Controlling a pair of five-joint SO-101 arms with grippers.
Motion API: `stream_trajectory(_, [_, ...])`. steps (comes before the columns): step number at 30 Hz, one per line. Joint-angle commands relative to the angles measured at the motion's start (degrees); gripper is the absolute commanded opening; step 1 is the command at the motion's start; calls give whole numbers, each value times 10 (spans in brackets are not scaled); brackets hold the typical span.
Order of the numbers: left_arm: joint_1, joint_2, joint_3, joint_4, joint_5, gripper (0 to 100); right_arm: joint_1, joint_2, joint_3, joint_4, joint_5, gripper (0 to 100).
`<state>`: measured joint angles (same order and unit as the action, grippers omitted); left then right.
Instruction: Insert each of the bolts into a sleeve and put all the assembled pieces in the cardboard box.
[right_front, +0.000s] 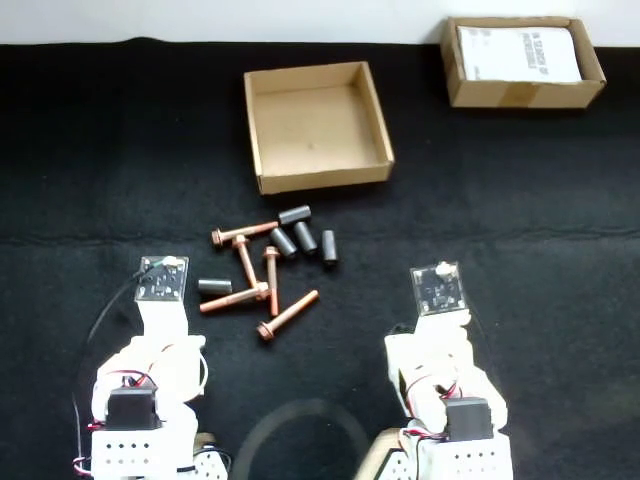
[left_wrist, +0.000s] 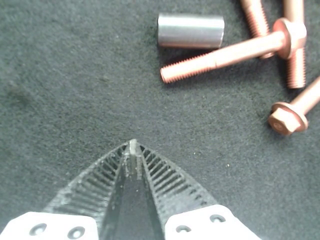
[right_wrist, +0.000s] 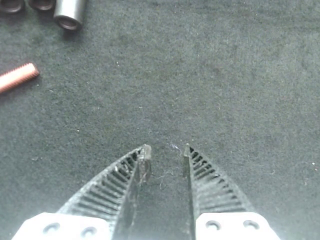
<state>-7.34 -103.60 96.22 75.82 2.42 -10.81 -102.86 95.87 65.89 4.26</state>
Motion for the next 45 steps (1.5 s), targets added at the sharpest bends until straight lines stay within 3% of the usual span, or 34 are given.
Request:
stream_trajectory(1, [8, 0, 9, 3, -2, 12, 6, -6, 73, 1, -3, 115])
stream_trajectory(11, [-5, -2, -16, 1, -3, 13, 6, -6, 73, 1, -3, 115])
stream_trajectory(26, [-9, 0, -261, 29, -4, 14, 6, -6, 73, 1, -3, 115])
stream_trajectory(32, [-11, 2, -370, 151, -3, 14, 6, -6, 73, 1, -3, 115])
stream_trajectory(35, [-12, 5, -413, 174, -3, 14, 6, -6, 73, 1, -3, 115])
stream_trajectory(45, [-11, 276, -536, 185, 0, 14, 6, -6, 73, 1, -3, 115])
